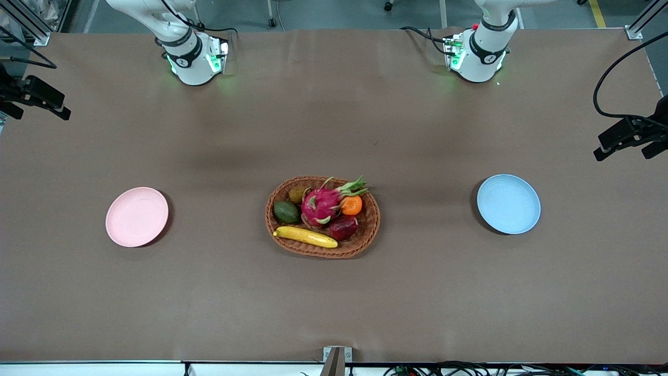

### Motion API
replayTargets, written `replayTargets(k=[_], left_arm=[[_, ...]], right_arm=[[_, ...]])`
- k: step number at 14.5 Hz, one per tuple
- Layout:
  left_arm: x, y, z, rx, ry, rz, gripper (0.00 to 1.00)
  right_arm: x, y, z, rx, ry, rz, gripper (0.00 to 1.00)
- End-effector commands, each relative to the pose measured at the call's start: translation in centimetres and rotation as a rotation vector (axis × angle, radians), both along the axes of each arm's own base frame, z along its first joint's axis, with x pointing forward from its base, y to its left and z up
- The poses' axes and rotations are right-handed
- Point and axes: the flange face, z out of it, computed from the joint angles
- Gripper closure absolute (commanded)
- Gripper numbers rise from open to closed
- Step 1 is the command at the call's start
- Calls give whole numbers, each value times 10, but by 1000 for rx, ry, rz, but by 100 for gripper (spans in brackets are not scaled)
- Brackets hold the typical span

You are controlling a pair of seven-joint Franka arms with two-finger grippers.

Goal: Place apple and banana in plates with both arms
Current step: 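Move the left gripper from rest toward the fruit basket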

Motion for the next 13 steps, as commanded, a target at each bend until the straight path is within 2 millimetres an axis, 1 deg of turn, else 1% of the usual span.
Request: replayTargets(k=[1,6,8,9,10,11,13], left_arm=[[0,-1,5,17,6,-9,0],[0,-1,5,8,5,-2,0],[1,-7,3,-11,8,-4,0],[3,-20,-2,-31,18,-20,0],[13,-32,-21,-35,50,-34,0],[19,-48,-34,-39,72,-36,0],[33,-84,-73,-47,140,10,0]], right_arm=[[-11,-3,0,-14,-2,12,0],[-12,-3,0,-21,4,15,0],[-12,-3,0,-21,4,13,0],[-12,-3,0,-21,5,13,0],[-12,-3,0,-21,7,13,0],[-13,-3,-1,-21,8,15,0],[-13,-3,-1,-21,14,13,0]])
